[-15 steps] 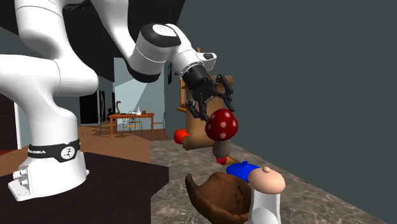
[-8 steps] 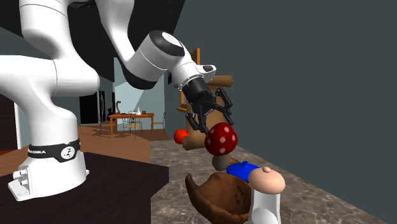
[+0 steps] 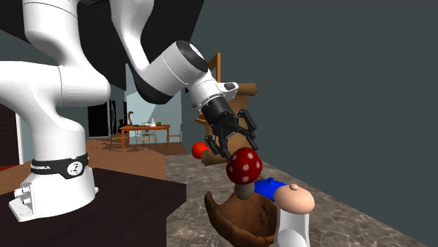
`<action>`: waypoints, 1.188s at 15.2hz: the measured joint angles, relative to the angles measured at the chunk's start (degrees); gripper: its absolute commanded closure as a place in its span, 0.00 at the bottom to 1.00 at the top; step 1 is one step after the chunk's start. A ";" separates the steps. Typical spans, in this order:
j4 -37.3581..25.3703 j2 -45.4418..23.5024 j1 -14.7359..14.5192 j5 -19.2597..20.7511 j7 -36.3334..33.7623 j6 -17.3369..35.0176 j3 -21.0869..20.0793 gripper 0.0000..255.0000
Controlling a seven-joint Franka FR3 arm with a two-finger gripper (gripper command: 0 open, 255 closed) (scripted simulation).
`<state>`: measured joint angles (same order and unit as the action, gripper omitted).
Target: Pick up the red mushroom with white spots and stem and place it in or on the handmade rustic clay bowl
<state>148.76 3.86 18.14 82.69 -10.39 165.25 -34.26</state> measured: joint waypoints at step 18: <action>7.61 12.33 -7.47 -23.22 18.34 2.03 4.09 0.00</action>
<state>156.37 16.20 10.67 59.47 7.95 167.28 -30.17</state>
